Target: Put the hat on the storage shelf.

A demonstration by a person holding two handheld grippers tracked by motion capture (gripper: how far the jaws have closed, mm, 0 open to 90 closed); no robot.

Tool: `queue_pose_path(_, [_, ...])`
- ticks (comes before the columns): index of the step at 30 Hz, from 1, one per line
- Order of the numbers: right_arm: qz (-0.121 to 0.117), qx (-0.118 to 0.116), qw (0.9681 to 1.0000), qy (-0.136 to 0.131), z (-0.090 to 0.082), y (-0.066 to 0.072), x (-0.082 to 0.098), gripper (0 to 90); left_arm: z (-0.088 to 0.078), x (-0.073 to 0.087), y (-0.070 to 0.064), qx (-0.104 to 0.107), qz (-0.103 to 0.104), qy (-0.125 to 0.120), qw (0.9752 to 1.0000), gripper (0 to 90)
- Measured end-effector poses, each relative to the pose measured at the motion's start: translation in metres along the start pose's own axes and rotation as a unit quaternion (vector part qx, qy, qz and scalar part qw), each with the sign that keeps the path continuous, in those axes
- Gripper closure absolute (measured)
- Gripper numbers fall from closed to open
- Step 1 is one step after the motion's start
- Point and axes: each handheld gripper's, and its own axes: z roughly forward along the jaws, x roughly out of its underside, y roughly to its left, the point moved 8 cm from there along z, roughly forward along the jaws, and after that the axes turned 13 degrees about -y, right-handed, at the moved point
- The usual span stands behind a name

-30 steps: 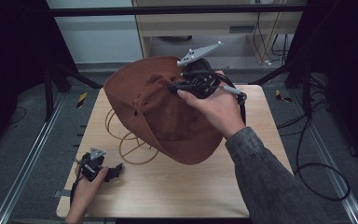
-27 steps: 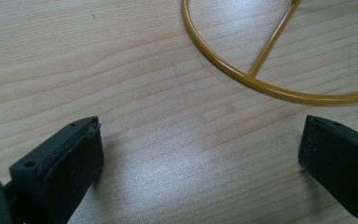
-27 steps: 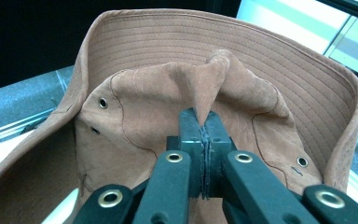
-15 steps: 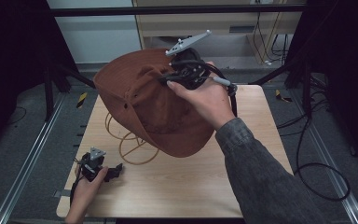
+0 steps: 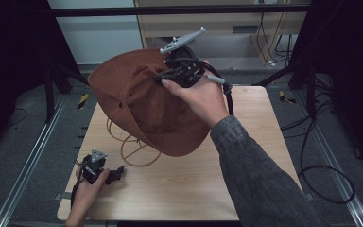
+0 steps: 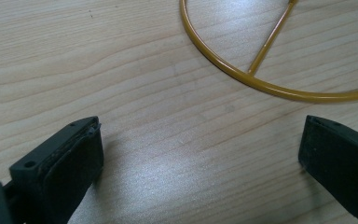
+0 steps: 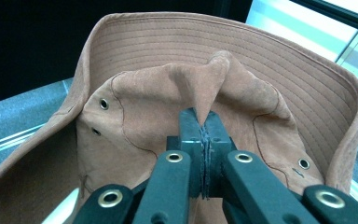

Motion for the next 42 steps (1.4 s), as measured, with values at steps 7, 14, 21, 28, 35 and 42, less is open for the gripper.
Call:
queue_pose_path(7, [-0.001, -0.006, 1.0000, -0.004, 0.012, 0.005, 0.001, 89.5, 0.000, 0.000, 0.000, 0.000, 0.001, -0.001, 1.0000, 0.0])
queue_pose_path(14, [0.003, -0.012, 0.9999, -0.007, 0.022, 0.007, -0.001, 89.5, -0.001, 0.001, 0.002, 0.003, 0.002, 0.000, 1.0000, 0.0])
queue_pose_path(21, [0.004, -0.014, 0.9999, -0.006, 0.030, 0.007, -0.001, 89.5, -0.003, 0.002, 0.004, 0.003, 0.001, 0.000, 1.0000, 0.0])
queue_pose_path(28, [0.006, -0.017, 0.9998, -0.008, 0.036, 0.006, -0.002, 89.5, -0.003, 0.002, 0.004, 0.003, 0.000, 0.000, 1.0000, 0.0])
queue_pose_path(35, [0.004, -0.021, 0.9997, -0.008, 0.039, 0.010, -0.006, 89.5, -0.003, 0.002, 0.005, 0.003, 0.000, 0.000, 1.0000, 0.0])
queue_pose_path(42, [0.006, -0.031, 0.9994, -0.011, 0.048, 0.016, -0.006, 89.5, -0.003, 0.002, 0.005, 0.003, 0.000, 0.000, 1.0000, 0.0])
